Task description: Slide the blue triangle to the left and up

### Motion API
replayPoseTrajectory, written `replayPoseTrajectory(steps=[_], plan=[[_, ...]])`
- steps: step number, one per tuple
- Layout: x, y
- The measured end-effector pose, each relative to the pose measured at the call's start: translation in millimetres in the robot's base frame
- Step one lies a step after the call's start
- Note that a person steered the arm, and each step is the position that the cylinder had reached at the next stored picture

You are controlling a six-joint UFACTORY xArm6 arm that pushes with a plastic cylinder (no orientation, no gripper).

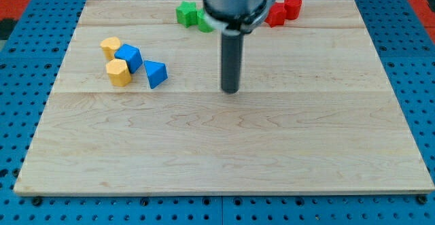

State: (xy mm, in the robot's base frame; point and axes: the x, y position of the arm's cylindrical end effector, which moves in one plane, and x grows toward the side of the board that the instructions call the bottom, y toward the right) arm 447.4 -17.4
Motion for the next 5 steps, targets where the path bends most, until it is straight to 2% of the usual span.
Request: replayPoseTrajectory(steps=[1, 3, 5], plan=[[-34, -73], [-47, -73], [-27, -86]])
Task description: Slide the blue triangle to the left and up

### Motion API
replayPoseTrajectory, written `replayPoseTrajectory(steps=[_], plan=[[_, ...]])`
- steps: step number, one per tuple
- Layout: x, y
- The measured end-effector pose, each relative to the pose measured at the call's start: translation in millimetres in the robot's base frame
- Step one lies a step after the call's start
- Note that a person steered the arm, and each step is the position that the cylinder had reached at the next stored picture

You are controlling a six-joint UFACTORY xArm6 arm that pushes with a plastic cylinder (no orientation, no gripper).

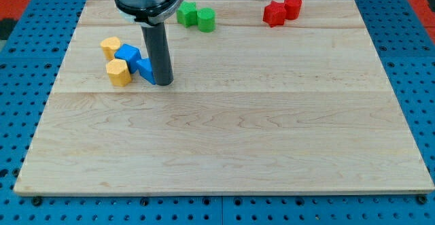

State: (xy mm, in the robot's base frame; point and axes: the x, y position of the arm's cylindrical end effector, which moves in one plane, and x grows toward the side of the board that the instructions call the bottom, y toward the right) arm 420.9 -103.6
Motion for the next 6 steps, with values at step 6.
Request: replayPoseTrajectory(steps=[6], plan=[[-68, -12]])
